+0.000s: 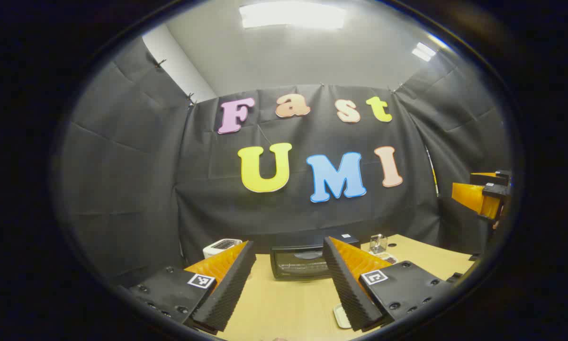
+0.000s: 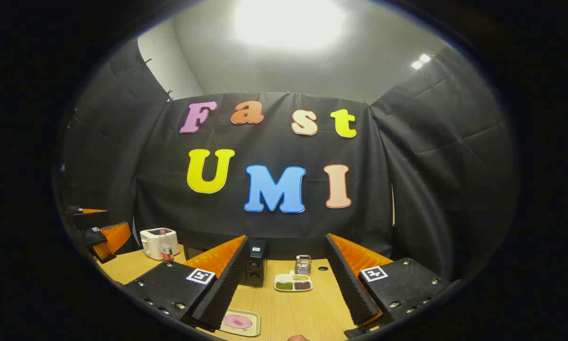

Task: Open the electric oven with the left hand, put the food in, and close the electric oven.

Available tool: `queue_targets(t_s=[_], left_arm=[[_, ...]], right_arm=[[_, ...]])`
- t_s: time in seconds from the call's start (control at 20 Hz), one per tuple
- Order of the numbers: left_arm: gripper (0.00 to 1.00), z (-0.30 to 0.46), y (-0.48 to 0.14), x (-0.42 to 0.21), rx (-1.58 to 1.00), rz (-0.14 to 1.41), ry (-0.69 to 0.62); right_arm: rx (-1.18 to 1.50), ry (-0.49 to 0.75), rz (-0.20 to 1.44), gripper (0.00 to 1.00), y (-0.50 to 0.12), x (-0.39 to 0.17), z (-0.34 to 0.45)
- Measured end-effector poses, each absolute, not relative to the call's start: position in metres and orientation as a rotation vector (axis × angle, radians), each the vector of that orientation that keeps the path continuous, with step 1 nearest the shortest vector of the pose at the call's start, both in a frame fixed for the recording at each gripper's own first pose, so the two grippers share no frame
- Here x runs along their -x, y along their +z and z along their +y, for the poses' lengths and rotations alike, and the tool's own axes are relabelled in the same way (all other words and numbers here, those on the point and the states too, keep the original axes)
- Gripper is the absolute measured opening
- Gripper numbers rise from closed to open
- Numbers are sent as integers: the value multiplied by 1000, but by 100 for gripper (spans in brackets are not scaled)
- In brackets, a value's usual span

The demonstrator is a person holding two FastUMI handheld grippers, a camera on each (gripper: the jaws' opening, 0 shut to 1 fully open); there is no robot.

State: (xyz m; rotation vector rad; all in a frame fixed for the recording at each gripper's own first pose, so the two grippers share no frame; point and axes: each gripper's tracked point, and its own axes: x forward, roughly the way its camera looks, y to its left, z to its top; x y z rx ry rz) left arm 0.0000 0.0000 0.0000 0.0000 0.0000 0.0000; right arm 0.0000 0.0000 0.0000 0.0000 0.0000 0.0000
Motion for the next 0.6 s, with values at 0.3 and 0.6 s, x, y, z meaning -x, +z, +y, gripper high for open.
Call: queue_targets(t_s=[0.3, 0.6], left_arm=[[100, -2, 1, 4, 13, -1, 19], [100, -10, 2, 3, 2, -2, 31]], right_arm=[[6, 10, 2, 96, -1, 0, -4], [16, 29, 6, 96, -6, -3, -12]])
